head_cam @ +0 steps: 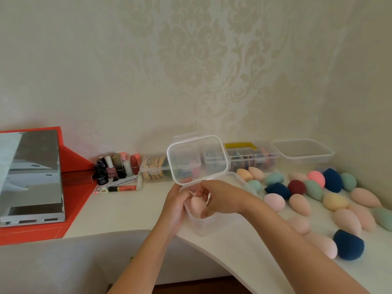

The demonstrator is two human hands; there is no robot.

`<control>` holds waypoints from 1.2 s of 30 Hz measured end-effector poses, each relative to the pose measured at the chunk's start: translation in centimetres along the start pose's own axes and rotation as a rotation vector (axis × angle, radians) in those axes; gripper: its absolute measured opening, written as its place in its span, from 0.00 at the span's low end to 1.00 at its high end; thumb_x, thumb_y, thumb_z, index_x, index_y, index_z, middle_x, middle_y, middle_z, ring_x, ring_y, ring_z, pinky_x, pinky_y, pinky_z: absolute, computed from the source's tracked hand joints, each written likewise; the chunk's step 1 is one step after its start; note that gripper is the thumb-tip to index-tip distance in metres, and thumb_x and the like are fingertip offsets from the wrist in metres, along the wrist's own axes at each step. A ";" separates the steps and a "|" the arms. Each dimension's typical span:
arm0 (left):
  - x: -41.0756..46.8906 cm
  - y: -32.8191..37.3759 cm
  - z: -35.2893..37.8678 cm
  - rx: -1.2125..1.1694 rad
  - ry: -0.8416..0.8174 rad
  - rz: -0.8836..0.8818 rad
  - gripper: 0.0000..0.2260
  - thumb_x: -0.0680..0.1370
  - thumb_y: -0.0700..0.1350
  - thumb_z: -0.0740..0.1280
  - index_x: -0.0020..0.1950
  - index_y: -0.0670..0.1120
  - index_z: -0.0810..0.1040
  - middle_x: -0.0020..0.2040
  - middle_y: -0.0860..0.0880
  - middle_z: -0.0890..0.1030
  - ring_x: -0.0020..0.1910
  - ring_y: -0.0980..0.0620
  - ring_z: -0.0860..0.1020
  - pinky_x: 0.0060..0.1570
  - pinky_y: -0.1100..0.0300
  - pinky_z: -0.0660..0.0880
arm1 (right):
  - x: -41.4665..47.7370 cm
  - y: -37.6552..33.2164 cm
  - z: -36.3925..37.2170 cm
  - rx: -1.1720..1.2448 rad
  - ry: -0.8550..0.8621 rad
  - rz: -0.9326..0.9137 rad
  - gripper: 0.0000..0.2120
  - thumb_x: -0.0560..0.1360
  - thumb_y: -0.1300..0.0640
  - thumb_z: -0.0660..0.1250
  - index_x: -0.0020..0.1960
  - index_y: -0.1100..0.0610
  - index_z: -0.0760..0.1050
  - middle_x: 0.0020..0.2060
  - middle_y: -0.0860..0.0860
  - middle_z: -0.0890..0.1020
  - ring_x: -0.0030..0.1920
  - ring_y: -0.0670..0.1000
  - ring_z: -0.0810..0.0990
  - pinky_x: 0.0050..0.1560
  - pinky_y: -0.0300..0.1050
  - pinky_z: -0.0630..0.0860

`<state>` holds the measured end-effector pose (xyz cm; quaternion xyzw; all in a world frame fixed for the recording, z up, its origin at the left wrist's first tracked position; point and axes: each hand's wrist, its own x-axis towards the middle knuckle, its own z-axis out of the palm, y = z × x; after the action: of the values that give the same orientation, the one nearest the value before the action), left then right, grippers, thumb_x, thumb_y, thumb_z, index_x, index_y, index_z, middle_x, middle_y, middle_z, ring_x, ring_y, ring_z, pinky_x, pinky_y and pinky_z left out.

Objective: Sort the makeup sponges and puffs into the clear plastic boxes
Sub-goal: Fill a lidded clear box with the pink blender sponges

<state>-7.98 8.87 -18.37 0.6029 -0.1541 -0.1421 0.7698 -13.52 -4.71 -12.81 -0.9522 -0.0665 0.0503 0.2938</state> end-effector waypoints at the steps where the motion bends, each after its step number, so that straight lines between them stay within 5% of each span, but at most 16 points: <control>1: 0.0 0.0 0.0 0.006 0.001 -0.003 0.18 0.71 0.32 0.59 0.58 0.43 0.77 0.48 0.41 0.82 0.47 0.47 0.81 0.42 0.58 0.77 | 0.0 0.0 0.0 0.033 -0.019 -0.022 0.16 0.68 0.58 0.74 0.53 0.57 0.75 0.48 0.52 0.79 0.44 0.46 0.75 0.46 0.39 0.72; 6: 0.2 -0.2 0.1 -0.007 -0.012 -0.001 0.18 0.73 0.29 0.56 0.56 0.42 0.77 0.44 0.45 0.84 0.45 0.49 0.82 0.39 0.60 0.77 | 0.1 0.2 0.5 0.125 -0.029 -0.048 0.13 0.70 0.60 0.72 0.53 0.54 0.76 0.43 0.47 0.78 0.42 0.44 0.76 0.47 0.39 0.74; 10: 0.3 -0.4 -0.1 -0.038 -0.013 -0.008 0.19 0.67 0.37 0.62 0.57 0.44 0.78 0.48 0.44 0.83 0.49 0.46 0.81 0.41 0.58 0.78 | 0.4 0.4 0.8 0.166 0.029 0.026 0.14 0.70 0.59 0.74 0.52 0.53 0.73 0.44 0.48 0.80 0.39 0.44 0.79 0.39 0.33 0.73; 14: 0.2 -0.3 -0.1 -0.054 -0.079 -0.007 0.22 0.66 0.36 0.62 0.60 0.43 0.76 0.51 0.43 0.82 0.51 0.46 0.81 0.42 0.58 0.77 | 0.6 0.5 1.3 0.228 0.081 0.084 0.18 0.68 0.58 0.75 0.55 0.56 0.75 0.47 0.52 0.82 0.41 0.48 0.83 0.42 0.41 0.81; 20: 0.3 -0.3 -0.5 -0.054 -0.175 -0.026 0.30 0.63 0.30 0.60 0.66 0.39 0.71 0.55 0.42 0.81 0.53 0.48 0.80 0.42 0.60 0.78 | 0.4 0.6 1.1 0.310 0.073 0.068 0.19 0.65 0.61 0.77 0.55 0.57 0.78 0.48 0.53 0.83 0.46 0.49 0.82 0.31 0.29 0.74; 30: 0.2 0.0 -0.3 -0.039 -0.122 -0.061 0.30 0.58 0.32 0.61 0.61 0.38 0.74 0.50 0.44 0.82 0.53 0.46 0.78 0.43 0.59 0.77 | -1.4 0.1 -0.1 0.283 0.094 0.095 0.18 0.71 0.51 0.73 0.57 0.56 0.76 0.48 0.53 0.82 0.40 0.49 0.83 0.43 0.40 0.80; 36: 0.4 -0.2 -0.3 0.001 -0.079 -0.069 0.28 0.60 0.34 0.61 0.60 0.41 0.76 0.55 0.45 0.81 0.59 0.51 0.76 0.55 0.57 0.71 | -6.0 1.1 -4.3 0.171 0.307 0.108 0.10 0.70 0.49 0.73 0.40 0.53 0.75 0.35 0.46 0.80 0.32 0.44 0.81 0.38 0.41 0.79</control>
<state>-7.49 8.96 -18.63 0.6023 -0.1636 -0.1924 0.7573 -18.72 -8.85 -9.58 -0.9224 0.0350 -0.0744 0.3774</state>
